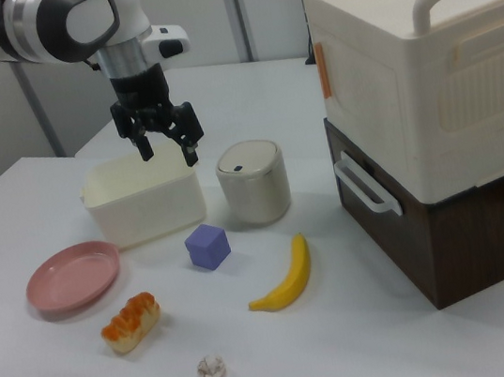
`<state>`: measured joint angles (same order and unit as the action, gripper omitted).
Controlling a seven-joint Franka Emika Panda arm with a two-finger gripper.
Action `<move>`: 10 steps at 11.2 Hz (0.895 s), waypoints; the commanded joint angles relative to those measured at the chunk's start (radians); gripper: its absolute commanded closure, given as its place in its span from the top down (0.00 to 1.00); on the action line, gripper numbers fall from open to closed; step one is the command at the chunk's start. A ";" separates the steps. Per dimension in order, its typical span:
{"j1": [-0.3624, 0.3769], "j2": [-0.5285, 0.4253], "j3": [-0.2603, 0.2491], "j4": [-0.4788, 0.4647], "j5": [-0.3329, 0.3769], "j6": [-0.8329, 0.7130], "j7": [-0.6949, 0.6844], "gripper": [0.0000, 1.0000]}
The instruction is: Put the bread on a plate
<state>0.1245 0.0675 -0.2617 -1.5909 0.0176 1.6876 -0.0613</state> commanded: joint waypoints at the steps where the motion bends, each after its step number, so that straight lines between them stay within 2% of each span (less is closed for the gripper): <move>1: 0.044 -0.014 -0.022 -0.026 0.002 0.021 -0.020 1.00; 7: 0.050 -0.014 -0.022 -0.049 0.007 0.021 -0.012 1.00; 10: 0.066 -0.067 -0.021 -0.156 0.010 0.053 -0.009 1.00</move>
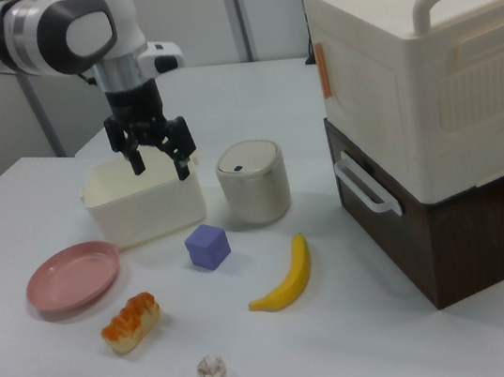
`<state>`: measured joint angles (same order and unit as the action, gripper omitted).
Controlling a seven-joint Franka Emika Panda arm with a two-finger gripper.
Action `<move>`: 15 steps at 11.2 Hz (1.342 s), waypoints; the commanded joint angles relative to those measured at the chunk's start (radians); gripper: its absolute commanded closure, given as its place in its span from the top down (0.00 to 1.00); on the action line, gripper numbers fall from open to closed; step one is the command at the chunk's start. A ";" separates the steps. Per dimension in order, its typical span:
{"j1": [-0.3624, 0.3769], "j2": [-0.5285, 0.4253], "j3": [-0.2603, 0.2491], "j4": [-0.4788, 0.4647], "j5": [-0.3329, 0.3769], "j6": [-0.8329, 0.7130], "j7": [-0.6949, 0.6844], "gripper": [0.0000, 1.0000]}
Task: Put the bread on a plate
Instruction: 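Move the open gripper down over the orange-topped bread roll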
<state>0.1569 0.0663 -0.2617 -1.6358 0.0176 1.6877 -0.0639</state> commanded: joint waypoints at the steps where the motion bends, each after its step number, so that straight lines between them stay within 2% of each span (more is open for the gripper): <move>1: 0.041 -0.113 -0.019 -0.187 0.010 0.105 -0.008 1.00; 2: 0.049 -0.164 -0.021 -0.273 0.010 0.165 -0.008 1.00; 5: 0.059 -0.229 -0.021 -0.451 0.001 0.217 -0.008 1.00; 7: 0.082 -0.269 -0.021 -0.594 -0.039 0.300 -0.005 1.00; 8: 0.096 -0.267 -0.021 -0.611 -0.041 0.346 0.010 1.00; 11: 0.174 -0.234 -0.013 -0.625 -0.067 0.499 0.175 1.00; 12: 0.193 -0.221 0.004 -0.654 -0.102 0.564 0.247 1.00; 13: 0.202 -0.226 0.010 -0.709 -0.166 0.634 0.313 1.00; 14: 0.214 -0.224 0.010 -0.731 -0.213 0.651 0.349 1.00; 15: 0.219 -0.227 0.010 -0.748 -0.222 0.652 0.349 1.00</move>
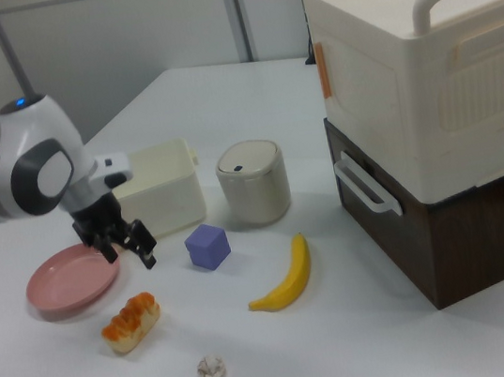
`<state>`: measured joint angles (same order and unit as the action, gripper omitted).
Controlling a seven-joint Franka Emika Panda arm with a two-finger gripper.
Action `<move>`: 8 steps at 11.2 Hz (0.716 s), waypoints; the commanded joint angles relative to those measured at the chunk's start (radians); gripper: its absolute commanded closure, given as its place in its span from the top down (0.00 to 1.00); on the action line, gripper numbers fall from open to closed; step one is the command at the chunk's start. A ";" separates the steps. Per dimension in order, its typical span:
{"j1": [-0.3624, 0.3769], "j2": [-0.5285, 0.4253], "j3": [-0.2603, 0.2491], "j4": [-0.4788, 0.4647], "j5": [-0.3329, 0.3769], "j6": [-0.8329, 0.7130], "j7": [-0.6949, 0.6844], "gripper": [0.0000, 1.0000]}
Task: Put the bread on a plate
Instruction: 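Move the open gripper down over the orange-topped bread roll, then close the gripper on the bread roll and lift it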
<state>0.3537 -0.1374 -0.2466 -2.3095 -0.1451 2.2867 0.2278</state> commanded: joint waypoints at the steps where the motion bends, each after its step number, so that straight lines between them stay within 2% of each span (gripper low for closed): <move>1: 0.022 -0.031 -0.005 -0.091 -0.066 0.051 0.056 1.00; 3: 0.031 -0.030 0.004 -0.139 -0.117 0.048 0.059 1.00; 8: 0.059 0.018 0.009 -0.142 -0.157 0.013 0.061 1.00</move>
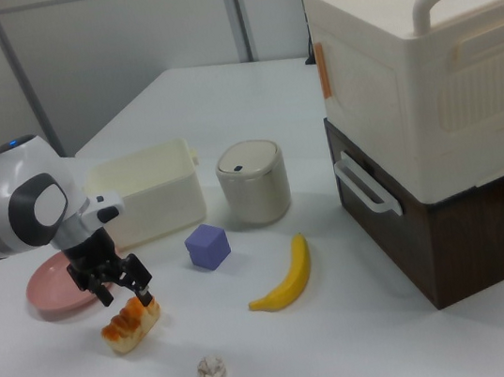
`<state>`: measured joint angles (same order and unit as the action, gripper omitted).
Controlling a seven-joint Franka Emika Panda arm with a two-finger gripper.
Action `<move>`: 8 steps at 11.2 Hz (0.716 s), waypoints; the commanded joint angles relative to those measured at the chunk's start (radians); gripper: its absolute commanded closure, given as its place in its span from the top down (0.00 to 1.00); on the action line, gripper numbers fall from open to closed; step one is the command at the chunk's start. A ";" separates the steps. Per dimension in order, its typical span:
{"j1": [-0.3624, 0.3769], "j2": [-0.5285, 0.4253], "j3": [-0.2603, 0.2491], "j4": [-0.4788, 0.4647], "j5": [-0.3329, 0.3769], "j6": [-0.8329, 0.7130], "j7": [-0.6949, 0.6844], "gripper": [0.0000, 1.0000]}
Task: Put the bread on a plate
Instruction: 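Close the gripper on the bread roll and lift it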
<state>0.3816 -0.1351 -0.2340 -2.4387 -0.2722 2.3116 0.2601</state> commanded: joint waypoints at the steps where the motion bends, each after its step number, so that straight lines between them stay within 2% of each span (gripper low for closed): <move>1: 0.042 0.035 -0.004 -0.013 -0.036 -0.012 0.028 1.00; 3: 0.046 0.066 -0.002 -0.007 -0.090 -0.012 0.092 1.00; 4: 0.046 0.066 0.001 -0.006 -0.105 -0.012 0.112 0.88; 5: 0.046 0.068 0.001 -0.006 -0.105 -0.012 0.113 0.44; 6: 0.046 0.069 0.002 -0.005 -0.107 -0.012 0.111 0.06; 7: 0.045 0.069 0.002 0.003 -0.108 -0.012 0.101 0.00; 8: 0.037 0.066 0.002 0.019 -0.107 -0.017 0.072 0.00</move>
<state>0.4134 -0.0611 -0.2311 -2.4439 -0.3589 2.3112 0.3380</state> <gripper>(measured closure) 0.546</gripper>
